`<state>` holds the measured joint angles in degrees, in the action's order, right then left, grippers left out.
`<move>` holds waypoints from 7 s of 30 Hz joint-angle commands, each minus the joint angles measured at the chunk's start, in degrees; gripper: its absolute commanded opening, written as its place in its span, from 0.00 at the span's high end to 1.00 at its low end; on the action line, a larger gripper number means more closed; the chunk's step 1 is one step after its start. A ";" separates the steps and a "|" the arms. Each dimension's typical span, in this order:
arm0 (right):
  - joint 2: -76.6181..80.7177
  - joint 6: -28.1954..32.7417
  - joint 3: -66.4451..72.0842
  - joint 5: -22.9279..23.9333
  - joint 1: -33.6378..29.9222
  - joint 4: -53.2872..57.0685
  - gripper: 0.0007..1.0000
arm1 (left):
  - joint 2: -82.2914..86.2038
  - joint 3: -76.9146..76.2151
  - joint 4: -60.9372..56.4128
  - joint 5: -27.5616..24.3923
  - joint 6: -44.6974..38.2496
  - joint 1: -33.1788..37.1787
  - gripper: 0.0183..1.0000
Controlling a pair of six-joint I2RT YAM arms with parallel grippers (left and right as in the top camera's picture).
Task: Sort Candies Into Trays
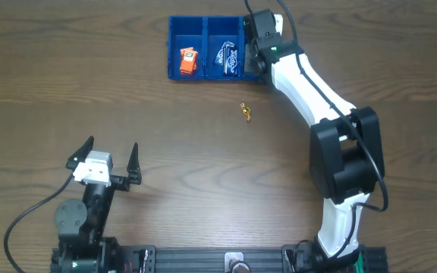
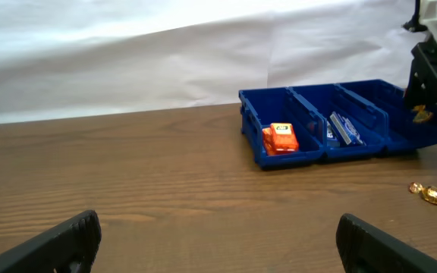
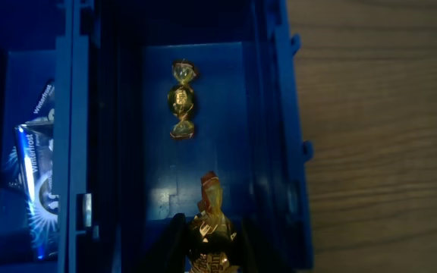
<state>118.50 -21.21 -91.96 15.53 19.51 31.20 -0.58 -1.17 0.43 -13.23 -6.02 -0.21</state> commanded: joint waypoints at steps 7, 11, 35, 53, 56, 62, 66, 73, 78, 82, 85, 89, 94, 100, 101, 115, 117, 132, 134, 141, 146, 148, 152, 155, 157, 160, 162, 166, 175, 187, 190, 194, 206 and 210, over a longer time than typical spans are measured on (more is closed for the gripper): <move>0.59 0.70 -0.37 -0.20 -0.35 -0.85 0.40 | 0.37 0.90 2.62 -1.40 0.22 0.24 0.00; 0.59 0.70 -0.37 -0.17 -0.35 -0.52 0.21 | 0.37 0.90 2.60 -1.40 0.22 0.24 0.00; -7.10 -4.92 0.98 -12.66 6.21 25.05 0.06 | 0.37 0.90 2.62 -1.40 0.22 0.24 0.00; -5.70 -5.75 13.70 -11.39 7.04 8.02 0.06 | 0.37 0.90 2.62 -1.40 0.22 0.24 0.00; -5.09 -5.75 13.81 -11.15 7.06 8.04 0.07 | 0.37 0.90 2.60 -1.40 0.22 0.24 0.00; -3.52 -5.79 13.90 -11.13 7.06 7.61 0.10 | 0.37 0.90 2.62 -1.40 0.22 0.24 0.00; -3.08 -5.81 13.92 -11.13 7.06 7.19 0.14 | 0.37 0.90 2.60 -1.40 0.22 0.24 0.00; -2.34 -5.81 13.92 -11.13 7.06 6.73 0.28 | 0.37 0.90 2.60 -1.40 0.22 0.24 0.00; -1.40 -6.01 13.92 -11.06 7.06 6.69 0.32 | 0.37 0.90 2.62 -1.40 0.22 0.24 0.00; -1.36 -6.08 13.92 -10.69 7.06 6.56 0.39 | 0.37 0.90 2.60 -1.40 0.22 0.24 0.00; -1.36 -6.45 13.92 -10.47 7.06 6.54 0.46 | 0.37 0.90 2.62 -1.40 0.22 0.24 0.00; -1.36 -6.45 13.92 -10.47 7.06 6.54 0.52 | 0.37 0.90 2.60 -1.40 0.22 0.24 0.00; -1.33 -6.45 13.92 -10.43 7.06 6.54 0.59 | 0.37 0.90 2.62 -1.40 0.22 0.24 0.00; -1.33 -6.45 13.92 -10.05 7.06 6.56 0.64 | 0.37 0.90 2.62 -1.40 0.22 0.24 0.00; -1.33 -6.45 13.92 -10.03 7.06 6.56 0.65 | 0.37 0.90 2.62 -1.40 0.22 0.24 0.00; -1.33 -6.45 13.92 -9.57 7.06 6.54 0.75 | 0.37 0.90 2.62 -1.40 0.22 0.24 0.00; -1.33 -6.45 13.92 -9.57 7.06 6.54 0.76 | 0.37 0.90 2.60 -1.40 0.22 0.24 0.00; -3.89 -6.43 13.03 -9.57 7.06 6.56 0.81 | 0.37 0.90 2.62 -1.40 0.22 0.24 0.00; -7.56 -6.38 12.50 -8.79 7.06 7.13 0.81 | 0.37 0.90 2.62 -1.40 0.22 0.24 0.00; -15.26 -3.80 6.86 0.17 7.06 10.67 0.81 | 0.37 0.90 2.62 -1.40 0.22 0.24 0.00; -15.19 -1.75 -1.22 5.25 6.19 11.82 0.81 | 0.37 0.90 2.62 -1.40 0.22 0.24 0.00; -15.19 -0.72 -3.17 5.38 5.25 10.54 0.81 | 0.37 0.90 2.62 -1.40 0.22 0.24 0.00; -13.62 1.79 -6.67 5.40 3.26 9.81 0.81 | 0.37 0.90 2.62 -1.40 0.22 0.24 0.00; -10.32 1.84 -8.94 5.35 1.97 10.73 0.81 | 0.37 0.90 2.62 -1.40 0.22 0.24 0.00; -8.13 1.84 -9.42 5.03 1.33 10.47 0.81 | 0.37 0.90 2.62 -1.40 0.22 0.24 0.00; -5.14 1.81 -9.42 4.66 0.70 9.81 0.82 | 0.37 0.90 2.62 -1.40 0.22 0.24 0.00; -3.21 1.79 -9.42 3.87 0.44 9.70 0.82 | 0.37 0.90 2.62 -1.40 0.22 0.24 0.00; -0.24 1.77 -9.42 2.84 0.33 9.53 0.82 | 0.37 0.90 2.62 -1.40 0.22 0.24 0.00; 2.08 1.73 -9.40 2.38 0.33 9.33 0.81 | 0.37 0.90 2.60 -1.40 0.22 0.22 0.00; 2.08 1.75 -9.42 2.36 0.33 9.57 0.00 | 0.37 0.90 2.62 -1.40 0.22 0.24 0.00; 2.08 1.77 -9.42 2.19 0.35 9.57 0.00 | 0.37 0.90 2.60 -1.40 0.22 0.24 0.00; 2.08 1.81 -9.40 1.27 0.35 9.92 0.00 | 0.37 0.90 2.62 -1.40 0.22 0.24 0.00; -11.32 5.05 -9.40 -4.04 -0.81 17.75 0.00 | 0.37 0.90 2.62 -1.40 0.22 0.24 0.00; -16.44 7.50 -9.27 -4.04 -4.37 21.03 0.00 | 0.37 0.90 2.62 -1.40 0.22 0.24 0.00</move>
<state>107.39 -16.86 -100.79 11.70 18.85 50.48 -0.58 -1.19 0.45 -13.23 -6.02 -0.21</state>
